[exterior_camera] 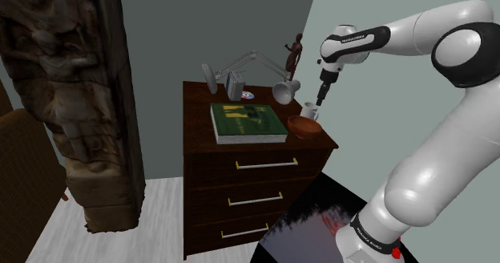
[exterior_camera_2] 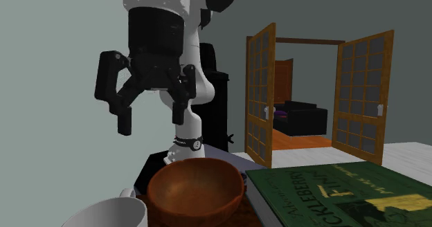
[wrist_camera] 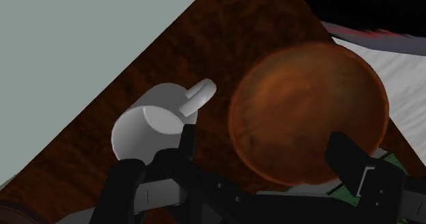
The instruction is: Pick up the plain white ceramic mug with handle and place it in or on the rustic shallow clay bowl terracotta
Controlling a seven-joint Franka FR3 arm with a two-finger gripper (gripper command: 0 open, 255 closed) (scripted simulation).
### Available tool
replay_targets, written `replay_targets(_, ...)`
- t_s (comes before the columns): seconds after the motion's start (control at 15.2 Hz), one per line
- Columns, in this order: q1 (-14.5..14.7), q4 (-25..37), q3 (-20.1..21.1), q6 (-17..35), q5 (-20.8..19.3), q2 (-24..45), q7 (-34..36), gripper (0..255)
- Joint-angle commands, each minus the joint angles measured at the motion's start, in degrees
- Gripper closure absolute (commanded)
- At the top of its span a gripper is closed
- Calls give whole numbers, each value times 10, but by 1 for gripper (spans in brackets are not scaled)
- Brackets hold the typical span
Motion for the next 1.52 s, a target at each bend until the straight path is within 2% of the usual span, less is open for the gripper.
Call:
replay_targets(0.0,-7,37,-14,8,35,52,-48,0)
replay_targets(0.2,-31,99,-21,10,91,133,-114,0)
replay_targets(0.4,-66,171,-15,1,143,214,-171,0)
replay_targets(0.66,-115,267,4,-20,191,303,-220,0)
replay_targets(1.12,-118,234,11,29,203,322,-228,0)
replay_targets(1.45,-118,234,11,29,203,322,-228,0)
